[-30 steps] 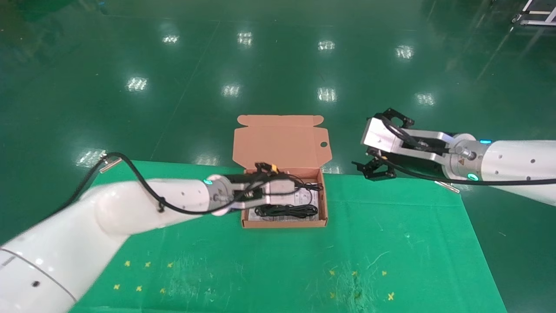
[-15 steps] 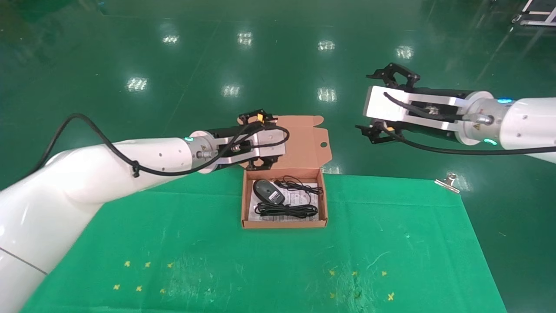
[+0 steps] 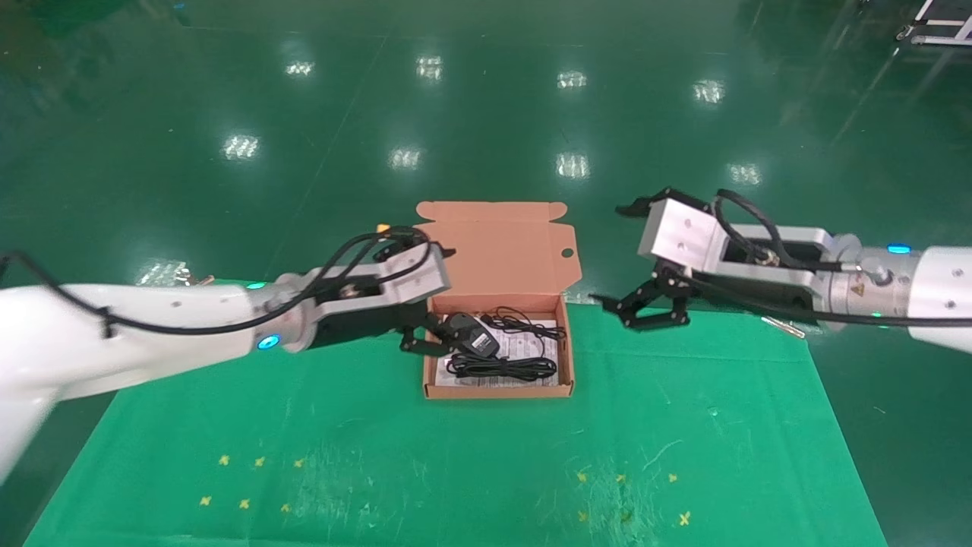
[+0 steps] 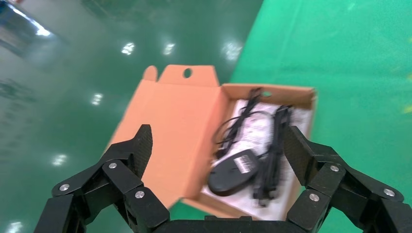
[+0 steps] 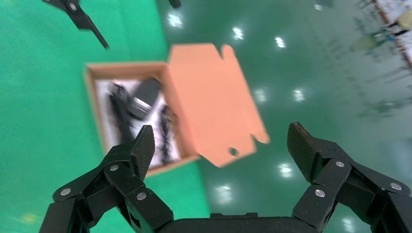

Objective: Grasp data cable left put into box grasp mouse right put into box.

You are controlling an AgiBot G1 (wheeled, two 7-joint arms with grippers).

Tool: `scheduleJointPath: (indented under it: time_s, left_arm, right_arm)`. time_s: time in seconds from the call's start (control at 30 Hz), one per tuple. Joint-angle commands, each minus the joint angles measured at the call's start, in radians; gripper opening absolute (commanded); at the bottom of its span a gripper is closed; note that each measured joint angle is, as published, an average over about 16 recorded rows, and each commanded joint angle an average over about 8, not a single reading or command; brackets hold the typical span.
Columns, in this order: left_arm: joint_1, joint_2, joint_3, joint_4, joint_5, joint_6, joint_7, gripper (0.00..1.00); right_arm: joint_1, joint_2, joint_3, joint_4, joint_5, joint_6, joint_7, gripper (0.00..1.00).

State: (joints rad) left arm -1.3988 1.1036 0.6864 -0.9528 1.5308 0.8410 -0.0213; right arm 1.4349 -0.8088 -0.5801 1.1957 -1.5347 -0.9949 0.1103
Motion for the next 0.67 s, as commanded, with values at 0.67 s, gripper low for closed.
scheduleJointPath:
  time_s: [0.67]
  left_arm:
    - [0.147, -0.223, -0.184, -0.150, -0.363, 0.297, -0.075, 1.00]
  right_arm:
    - [-0.163, 0.089, 0.136, 0.040, 0.364, -0.227, 0.035, 1.00]
